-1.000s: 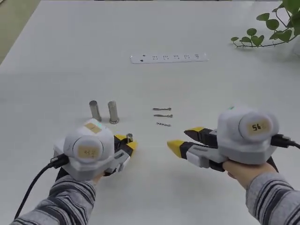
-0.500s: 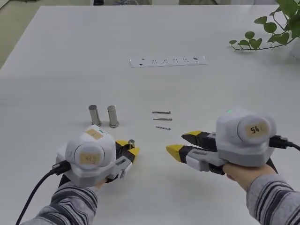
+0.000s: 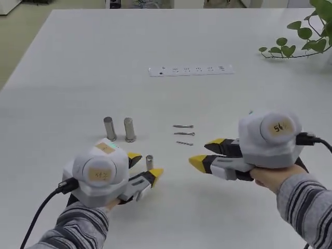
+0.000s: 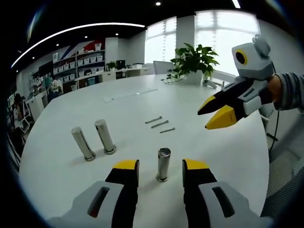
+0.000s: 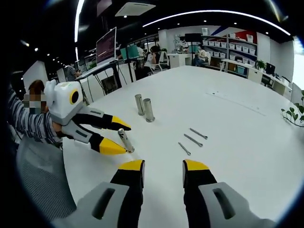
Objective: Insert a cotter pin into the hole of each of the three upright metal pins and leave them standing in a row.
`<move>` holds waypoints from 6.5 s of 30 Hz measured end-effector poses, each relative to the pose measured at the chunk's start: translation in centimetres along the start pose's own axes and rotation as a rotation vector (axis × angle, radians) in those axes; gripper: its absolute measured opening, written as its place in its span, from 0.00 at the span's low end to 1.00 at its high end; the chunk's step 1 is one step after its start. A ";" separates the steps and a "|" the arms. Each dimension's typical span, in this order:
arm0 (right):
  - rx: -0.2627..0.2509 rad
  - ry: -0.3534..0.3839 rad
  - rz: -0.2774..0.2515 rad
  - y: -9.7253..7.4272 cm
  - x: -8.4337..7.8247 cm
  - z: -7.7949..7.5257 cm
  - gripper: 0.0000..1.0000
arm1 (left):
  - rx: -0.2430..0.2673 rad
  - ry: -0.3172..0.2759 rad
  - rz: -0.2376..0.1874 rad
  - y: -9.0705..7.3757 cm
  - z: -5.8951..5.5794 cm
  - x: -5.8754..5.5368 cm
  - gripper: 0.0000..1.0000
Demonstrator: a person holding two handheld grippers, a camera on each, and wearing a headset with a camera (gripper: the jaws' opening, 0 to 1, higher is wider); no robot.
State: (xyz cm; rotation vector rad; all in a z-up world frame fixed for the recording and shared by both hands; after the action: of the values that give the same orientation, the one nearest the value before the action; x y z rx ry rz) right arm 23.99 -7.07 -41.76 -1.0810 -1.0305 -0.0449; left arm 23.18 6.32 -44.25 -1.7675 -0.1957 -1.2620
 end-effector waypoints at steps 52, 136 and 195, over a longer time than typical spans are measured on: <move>0.113 -0.398 0.430 7.4 1.0 -4.2 0.00 | 0.034 -0.064 -0.013 -4.2 0.4 -0.1 0.48; 0.221 -1.055 0.062 -1.1 1.8 10.7 0.00 | -0.249 -0.216 -0.025 -6.0 -5.2 1.7 0.00; 0.203 -0.831 0.140 -0.4 1.3 7.9 0.00 | -0.109 0.238 -0.014 -5.8 -3.9 1.0 0.21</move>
State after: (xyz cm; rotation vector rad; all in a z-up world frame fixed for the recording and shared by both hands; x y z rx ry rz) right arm 19.28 -0.90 -39.94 -0.9892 -1.6479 0.6585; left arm 17.65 6.26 -39.85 -1.6912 -0.0021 -1.5048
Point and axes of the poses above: the centre of the closed fingertips' face, and the gripper's own axes: y roughly forward along the fingers, z roughly to its left, x roughly out of its top, the point moved 3 cm from there along -y, roughly backward along the fingers, and after that the axes turned 7 degrees about z, right-handed, at the moved point
